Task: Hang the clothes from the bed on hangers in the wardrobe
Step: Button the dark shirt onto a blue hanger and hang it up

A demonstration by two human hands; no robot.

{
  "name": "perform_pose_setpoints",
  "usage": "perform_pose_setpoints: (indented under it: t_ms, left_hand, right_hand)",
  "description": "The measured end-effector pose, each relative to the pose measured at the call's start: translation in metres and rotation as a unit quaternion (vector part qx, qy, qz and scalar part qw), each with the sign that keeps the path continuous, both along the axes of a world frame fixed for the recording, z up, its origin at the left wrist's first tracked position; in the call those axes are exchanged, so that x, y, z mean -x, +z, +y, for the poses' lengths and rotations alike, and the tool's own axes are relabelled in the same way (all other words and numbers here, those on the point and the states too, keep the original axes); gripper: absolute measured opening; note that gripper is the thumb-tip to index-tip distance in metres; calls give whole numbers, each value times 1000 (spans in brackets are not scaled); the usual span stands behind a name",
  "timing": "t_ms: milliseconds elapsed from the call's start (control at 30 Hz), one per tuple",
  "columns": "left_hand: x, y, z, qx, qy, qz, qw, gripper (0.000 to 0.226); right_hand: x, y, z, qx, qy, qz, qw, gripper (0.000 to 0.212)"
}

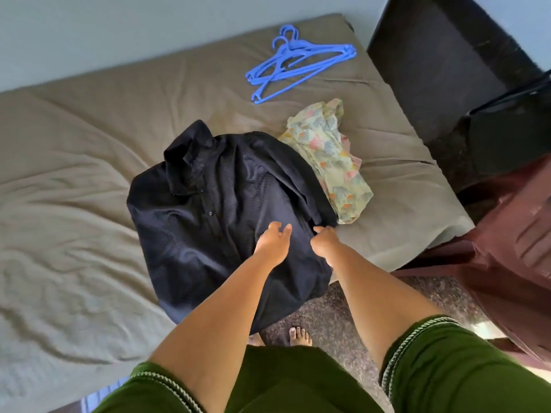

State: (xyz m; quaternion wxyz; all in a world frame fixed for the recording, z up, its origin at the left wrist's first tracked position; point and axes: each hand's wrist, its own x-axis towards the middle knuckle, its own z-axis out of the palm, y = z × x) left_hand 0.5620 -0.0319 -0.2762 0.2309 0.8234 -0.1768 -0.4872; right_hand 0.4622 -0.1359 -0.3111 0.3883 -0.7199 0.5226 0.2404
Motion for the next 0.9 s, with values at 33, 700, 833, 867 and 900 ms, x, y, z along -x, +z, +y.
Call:
perform_pose_setpoints:
  t_ms: [33, 700, 833, 867, 900]
  left_hand:
    - [0, -5, -2, 0, 0, 2, 1000, 49]
    - [-47, 129, -13, 195, 350, 277, 874, 36]
    - [-68, 157, 7, 249, 371, 371, 814, 33]
    - [-72, 159, 10, 260, 379, 388, 799, 36]
    - [-76, 159, 11, 264, 391, 395, 788, 38]
  right_hand:
    - [0, -2, 1, -19, -69, -34, 997, 49]
    - [-60, 204, -21, 21, -290, -363, 885, 39]
    - [-33, 198, 18, -159, -303, -289, 894, 96]
    - [-31, 195, 30, -192, -284, -276, 898, 104]
    - [-33, 190, 41, -210, -272, -270, 899, 106]
